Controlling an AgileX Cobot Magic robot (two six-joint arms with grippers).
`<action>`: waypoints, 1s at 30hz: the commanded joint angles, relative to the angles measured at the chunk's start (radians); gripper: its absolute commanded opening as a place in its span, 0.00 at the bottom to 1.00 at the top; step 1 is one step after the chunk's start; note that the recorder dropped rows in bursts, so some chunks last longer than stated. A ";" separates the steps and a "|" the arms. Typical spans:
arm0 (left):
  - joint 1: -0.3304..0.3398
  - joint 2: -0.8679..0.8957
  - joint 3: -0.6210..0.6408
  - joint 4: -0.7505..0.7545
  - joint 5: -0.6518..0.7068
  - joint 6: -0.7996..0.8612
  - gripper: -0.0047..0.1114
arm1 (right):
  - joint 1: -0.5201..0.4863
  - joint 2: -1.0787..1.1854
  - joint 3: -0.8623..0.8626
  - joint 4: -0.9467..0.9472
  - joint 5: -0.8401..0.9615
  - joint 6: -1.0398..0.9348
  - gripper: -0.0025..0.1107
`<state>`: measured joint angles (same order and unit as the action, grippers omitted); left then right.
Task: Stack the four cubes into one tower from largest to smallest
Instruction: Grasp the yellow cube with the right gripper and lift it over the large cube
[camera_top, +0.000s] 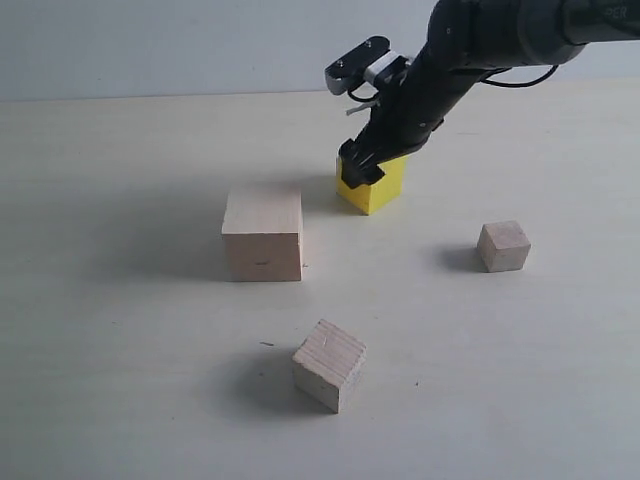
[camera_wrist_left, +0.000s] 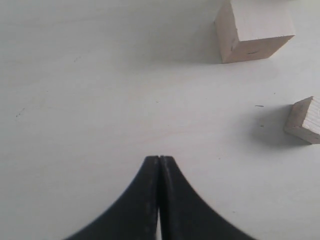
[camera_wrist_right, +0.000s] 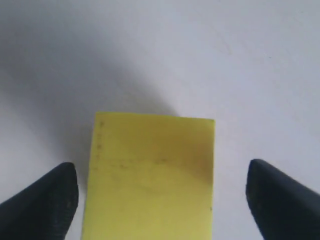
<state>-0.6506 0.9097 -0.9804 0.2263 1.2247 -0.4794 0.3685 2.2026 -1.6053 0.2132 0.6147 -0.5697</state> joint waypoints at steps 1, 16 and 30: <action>0.003 -0.006 0.005 -0.006 -0.004 0.006 0.05 | -0.019 -0.001 -0.008 0.022 -0.002 0.024 0.59; 0.003 -0.006 0.005 -0.002 -0.011 0.008 0.05 | -0.019 -0.127 -0.079 0.028 0.193 0.011 0.02; 0.003 -0.008 0.005 -0.006 -0.011 0.057 0.05 | -0.019 -0.291 -0.123 0.482 0.606 -0.806 0.02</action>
<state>-0.6506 0.9097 -0.9804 0.2263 1.2230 -0.4295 0.3529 1.9246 -1.7199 0.5619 1.1284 -1.1531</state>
